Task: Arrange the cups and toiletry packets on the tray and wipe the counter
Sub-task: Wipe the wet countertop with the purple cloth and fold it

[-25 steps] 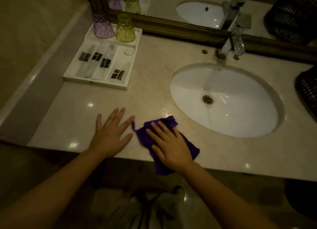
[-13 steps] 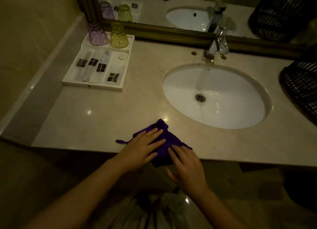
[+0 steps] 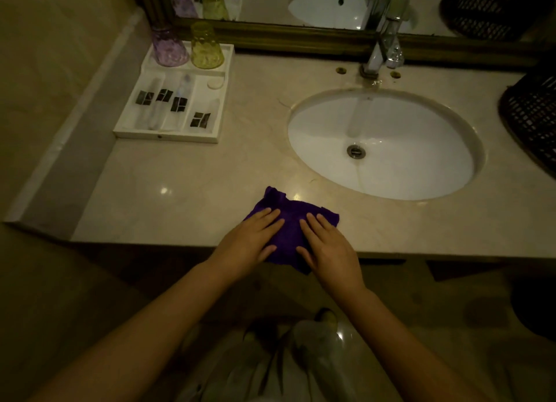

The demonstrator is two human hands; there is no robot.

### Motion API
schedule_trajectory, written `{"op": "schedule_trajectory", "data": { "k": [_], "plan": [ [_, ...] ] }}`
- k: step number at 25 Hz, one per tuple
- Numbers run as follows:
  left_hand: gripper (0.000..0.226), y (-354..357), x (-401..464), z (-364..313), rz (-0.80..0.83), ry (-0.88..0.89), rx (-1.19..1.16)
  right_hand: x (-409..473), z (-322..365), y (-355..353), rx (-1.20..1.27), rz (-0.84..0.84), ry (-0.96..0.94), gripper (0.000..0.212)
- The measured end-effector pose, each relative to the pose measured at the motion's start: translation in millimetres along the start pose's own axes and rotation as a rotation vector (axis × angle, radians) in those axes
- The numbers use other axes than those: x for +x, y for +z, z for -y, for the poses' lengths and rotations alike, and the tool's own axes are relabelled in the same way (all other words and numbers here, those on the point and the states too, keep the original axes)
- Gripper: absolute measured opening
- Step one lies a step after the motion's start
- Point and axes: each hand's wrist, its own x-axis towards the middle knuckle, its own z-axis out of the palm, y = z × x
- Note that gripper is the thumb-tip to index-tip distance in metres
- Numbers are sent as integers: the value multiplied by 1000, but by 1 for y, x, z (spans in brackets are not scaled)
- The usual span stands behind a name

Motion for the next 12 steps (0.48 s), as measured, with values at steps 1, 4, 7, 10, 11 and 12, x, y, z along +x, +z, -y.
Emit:
{"op": "schedule_trajectory", "data": {
  "k": [1, 4, 7, 10, 11, 12],
  "plan": [
    [55, 0, -7, -3, -35, 3, 11, -3, 1, 0, -14, -66, -33, 53],
    [55, 1, -27, -18, -171, 27, 93, -15, 5, 2, -30, -192, -85, 49],
    [54, 3, -36, -23, -269, 34, 105, -22, 8, 2, -30, -215, -106, 46],
    [48, 0, -42, -26, -271, 49, 84, -29, 7, -1, -44, -221, -152, 45],
    [46, -2, -44, -27, -264, 49, 94, -32, 7, -1, -47, -214, -164, 44],
    [44, -3, -46, -29, -257, 49, 103, -34, 8, -3, -43, -202, -170, 44]
  ]
}}
